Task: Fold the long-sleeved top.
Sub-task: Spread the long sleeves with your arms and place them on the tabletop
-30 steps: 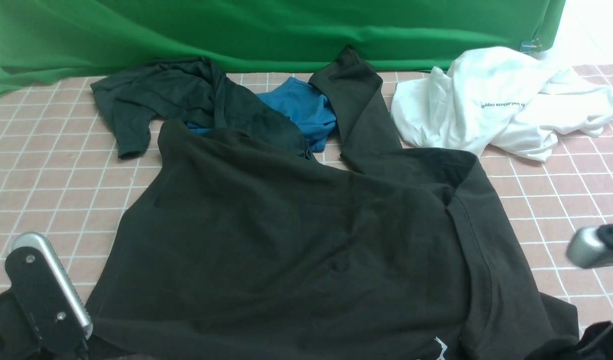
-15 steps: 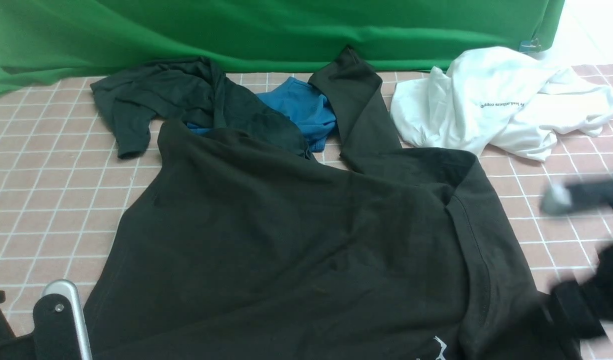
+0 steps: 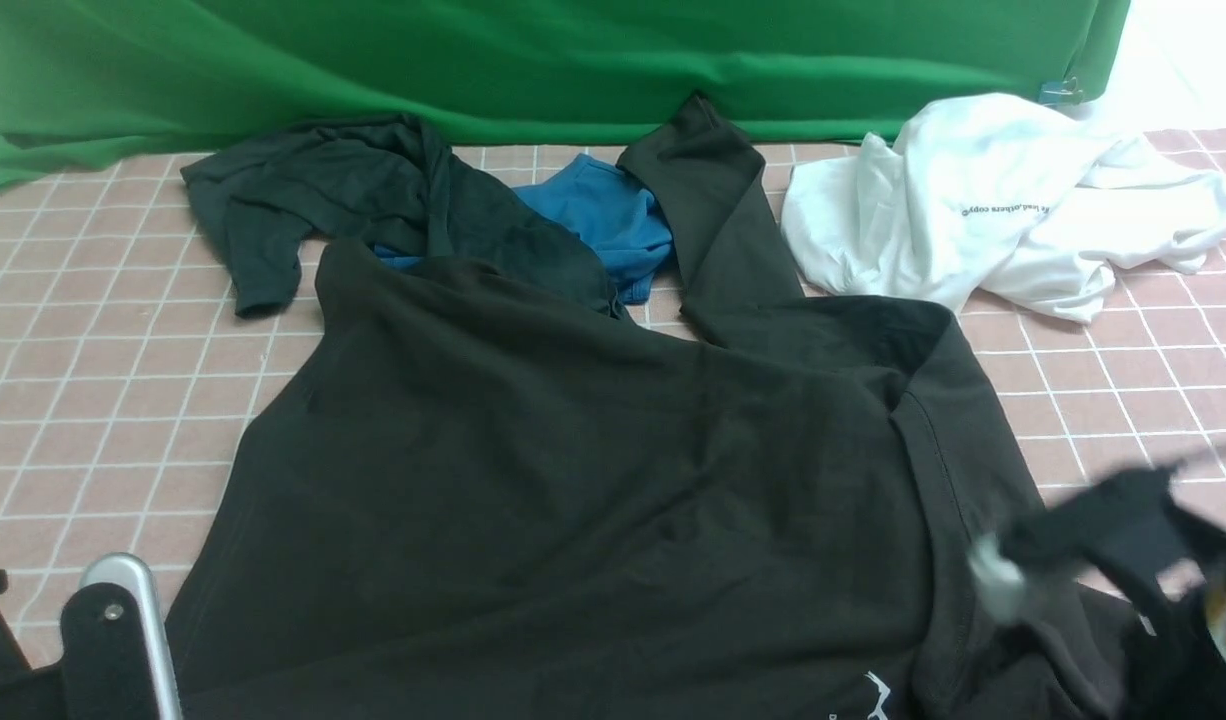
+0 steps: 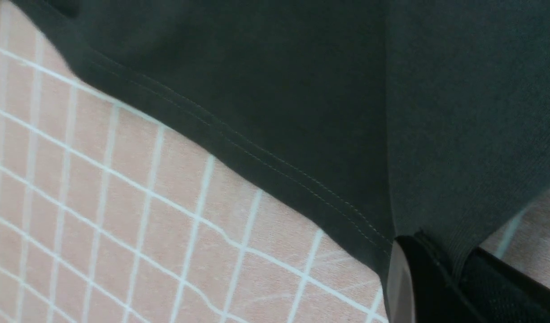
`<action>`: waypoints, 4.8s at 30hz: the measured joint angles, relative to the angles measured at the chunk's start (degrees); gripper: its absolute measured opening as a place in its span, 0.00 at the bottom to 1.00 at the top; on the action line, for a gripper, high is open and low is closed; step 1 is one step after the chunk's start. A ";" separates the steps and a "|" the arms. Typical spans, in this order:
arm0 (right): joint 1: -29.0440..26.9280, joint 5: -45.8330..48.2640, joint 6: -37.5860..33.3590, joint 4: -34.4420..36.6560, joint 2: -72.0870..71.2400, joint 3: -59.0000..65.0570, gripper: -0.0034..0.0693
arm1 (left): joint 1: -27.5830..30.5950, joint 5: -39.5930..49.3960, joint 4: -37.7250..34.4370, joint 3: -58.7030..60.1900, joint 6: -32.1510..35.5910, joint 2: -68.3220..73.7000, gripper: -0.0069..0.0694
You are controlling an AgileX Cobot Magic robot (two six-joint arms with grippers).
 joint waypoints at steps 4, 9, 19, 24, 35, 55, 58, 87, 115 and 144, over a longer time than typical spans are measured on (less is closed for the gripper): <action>0.27 0.65 0.27 2.07 -3.08 3.27 0.73 | 0.00 -0.12 0.00 0.00 0.05 -1.49 0.14; 0.27 0.03 0.77 2.15 -5.58 -2.55 0.76 | 0.00 -0.29 0.00 0.00 0.05 -1.81 0.14; 0.31 -17.78 -6.00 -2.12 6.51 -14.22 0.57 | 0.00 -0.53 -0.55 0.00 0.05 -1.86 0.14; 0.31 -17.66 -6.13 -10.04 19.10 -14.28 0.36 | 0.00 -0.53 -1.11 0.00 0.05 -1.92 0.14; -2.30 -12.15 -5.49 -10.38 22.05 -5.66 0.23 | 0.00 -0.52 -1.28 0.00 0.05 -4.19 0.14; -2.38 -23.28 -1.61 4.02 2.96 0.21 0.72 | 0.00 -0.32 -2.70 0.15 0.05 -6.00 0.14; -1.31 -26.80 -1.87 3.72 6.71 0.21 0.76 | 0.00 -0.38 -2.71 0.28 0.05 -6.00 0.14; -5.51 -19.59 7.00 -14.82 8.17 -0.26 0.17 | 0.00 -1.14 -2.76 0.28 0.05 -6.38 0.14; -14.34 -20.33 -0.81 -10.17 6.26 -13.12 0.37 | 0.00 2.06 -2.76 0.28 0.05 -6.40 0.14; -34.58 -41.53 -11.93 -11.95 29.90 -24.28 0.09 | 0.00 0.56 -2.94 0.28 0.05 -6.40 0.14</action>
